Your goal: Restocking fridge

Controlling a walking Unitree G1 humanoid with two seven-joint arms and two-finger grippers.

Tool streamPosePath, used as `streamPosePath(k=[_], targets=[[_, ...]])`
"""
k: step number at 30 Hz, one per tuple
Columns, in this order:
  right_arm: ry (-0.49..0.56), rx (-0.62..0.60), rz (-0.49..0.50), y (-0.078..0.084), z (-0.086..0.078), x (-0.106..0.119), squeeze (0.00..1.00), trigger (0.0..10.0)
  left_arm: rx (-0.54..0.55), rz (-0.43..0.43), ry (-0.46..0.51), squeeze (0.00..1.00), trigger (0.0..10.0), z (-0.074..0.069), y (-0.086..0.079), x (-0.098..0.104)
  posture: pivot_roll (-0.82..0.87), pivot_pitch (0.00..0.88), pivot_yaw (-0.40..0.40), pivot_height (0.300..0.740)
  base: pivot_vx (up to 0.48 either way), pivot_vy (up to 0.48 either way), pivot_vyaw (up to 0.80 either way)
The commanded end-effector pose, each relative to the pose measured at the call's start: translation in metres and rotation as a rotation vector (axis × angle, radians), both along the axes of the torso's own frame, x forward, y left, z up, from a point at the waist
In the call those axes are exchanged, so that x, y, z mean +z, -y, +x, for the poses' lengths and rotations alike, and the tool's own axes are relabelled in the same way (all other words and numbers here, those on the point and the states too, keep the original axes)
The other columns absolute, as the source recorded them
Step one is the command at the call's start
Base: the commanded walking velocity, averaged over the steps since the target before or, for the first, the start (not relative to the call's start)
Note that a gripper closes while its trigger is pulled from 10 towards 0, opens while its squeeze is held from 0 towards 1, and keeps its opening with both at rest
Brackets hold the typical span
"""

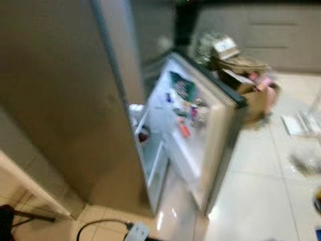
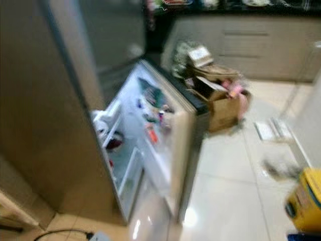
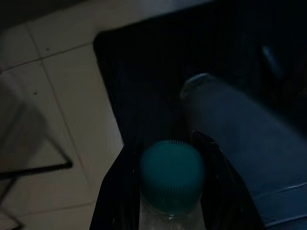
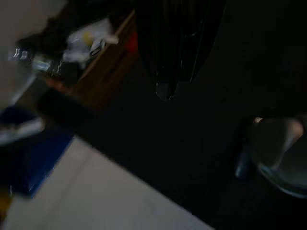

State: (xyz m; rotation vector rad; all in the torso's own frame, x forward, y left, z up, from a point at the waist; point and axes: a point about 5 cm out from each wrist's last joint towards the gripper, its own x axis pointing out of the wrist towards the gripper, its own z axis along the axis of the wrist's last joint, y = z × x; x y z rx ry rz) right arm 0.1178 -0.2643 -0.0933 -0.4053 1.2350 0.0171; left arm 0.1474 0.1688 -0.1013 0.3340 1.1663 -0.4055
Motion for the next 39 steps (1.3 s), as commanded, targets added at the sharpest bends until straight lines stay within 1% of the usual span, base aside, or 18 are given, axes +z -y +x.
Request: streamPosePath(k=[1, 9, 13, 17, 18, 19, 20, 22, 23, 24, 25, 26, 29, 31, 33, 34, 37, 39], targets=[[-0.01, -0.011, 0.004, 0.0, -0.004, -0.001, 0.0, 10.0, 0.011, 0.011, -0.03, 0.0, 10.0, -0.007, -0.004, -0.002, -0.03, 0.0, -0.002, 0.74, 0.0, 0.0, 0.8], [0.006, -0.031, -0.012, 0.004, 0.0, 0.001, 0.0, 10.0, 0.007, 0.013, -0.03, 0.0, 10.0, -0.007, -0.003, -0.002, -0.03, 0.0, -0.004, 0.74, 0.0, 0.0, 0.8], [0.059, -0.04, -0.017, 0.007, 0.01, 0.006, 0.0, 10.0, 0.004, 0.014, -0.029, 0.0, 10.0, -0.007, -0.003, -0.002, -0.03, 0.0, -0.004, 0.74, 0.0, 0.0, 0.79], [0.275, -0.101, 0.04, 0.012, 0.051, 0.025, 0.0, 10.0, -0.002, 0.014, -0.029, 0.0, 10.0, -0.007, -0.003, -0.003, -0.03, 0.0, -0.006, 0.74, 0.0, 0.0, 0.0], [0.275, -0.101, 0.04, 0.012, 0.051, 0.025, 0.0, 10.0, -0.002, 0.014, -0.029, 0.0, 10.0, -0.007, -0.003, -0.003, -0.03, 0.0, -0.006, 0.74, 0.0, 0.0, 0.0], [0.327, -0.113, 0.064, 0.012, 0.061, 0.031, 0.0, 10.0, -0.003, 0.014, -0.029, 0.0, 10.0, -0.007, -0.003, -0.003, -0.03, 0.0, -0.006, 0.74, 0.0, 0.0, 0.0], [0.444, -0.112, 0.109, 0.015, 0.086, 0.048, 0.0, 10.0, -0.006, 0.014, -0.029, 0.0, 10.0, -0.007, -0.003, -0.003, -0.03, 0.0, -0.007, 0.74, 0.0, 0.0, 0.0], [0.538, -0.089, 0.124, 0.019, 0.107, 0.064, 0.0, 10.0, -0.011, 0.012, -0.029, 0.0, 10.0, -0.007, -0.003, -0.003, -0.03, 0.0, -0.007, 0.74, 0.0, 0.0, 0.0], [0.565, -0.079, 0.12, 0.021, 0.113, 0.07, 0.0, 10.0, -0.014, 0.012, -0.029, 0.0, 10.0, -0.007, -0.003, -0.002, -0.03, 0.0, -0.007, 0.74, 0.0, 0.0, 0.0], [0.565, -0.079, 0.12, 0.021, 0.113, 0.07, 0.0, 10.0, -0.014, 0.012, -0.029, 0.0, 10.0, -0.007, -0.003, -0.002, -0.03, 0.0, -0.007, 0.74, 0.0, 0.0, 0.0], [0.596, -0.07, 0.112, 0.023, 0.12, 0.076, 0.0, 10.0, -0.017, 0.01, -0.028, 0.0, 10.0, -0.007, -0.002, -0.002, -0.03, 0.0, -0.006, 0.74, 0.0, 0.0, 0.0], [0.596, -0.07, 0.112, 0.023, 0.12, 0.076, 0.0, 10.0, -0.017, 0.01, -0.028, 0.0, 10.0, -0.007, -0.002, -0.002, -0.03, 0.0, -0.006, 0.74, 0.0, 0.0, 0.0], [0.7, -0.02, 0.12, 0.024, 0.146, 0.1, 0.0, 10.0, -0.03, 0.009, -0.036, 0.0, 10.0, -0.013, -0.002, -0.004, -0.03, 0.0, -0.008, 0.74, 0.0, -0.472, 0.0], [0.732, 0.007, 0.155, 0.019, 0.154, 0.107, 0.0, 10.0, -0.021, 0.012, -0.034, 0.0, 10.0, -0.014, -0.002, -0.005, -0.03, 0.0, -0.008, 0.74, 0.0, -0.472, 0.0], [0.749, 0.074, 0.223, 0.009, 0.162, 0.112, 0.0, 10.0, 0.0, 0.008, -0.033, 0.0, 10.0, -0.014, -0.002, -0.005, -0.03, 0.0, -0.011, 0.74, 0.0, 0.0, 0.0], [0.749, 0.074, 0.223, 0.009, 0.162, 0.112, 0.0, 10.0, 0.0, 0.008, -0.033, 0.0, 10.0, -0.014, -0.002, -0.005, -0.03, 0.0, -0.011, 0.74, 0.0, 0.0, 0.0], [0.769, 0.165, 0.33, -0.006, 0.171, 0.118, 0.0, 10.0, 0.0, 0.009, -0.034, 0.0, 10.0, -0.014, -0.002, -0.005, -0.03, 0.0, -0.012, 0.74, 0.0, 0.0, 0.0], [0.799, 0.192, 0.349, -0.008, 0.176, 0.125, 0.0, 10.0, 0.004, 0.006, -0.036, 0.0, 10.0, -0.015, -0.001, -0.005, -0.03, 0.0, -0.012, 0.74, 0.0, 0.0, 0.0]])
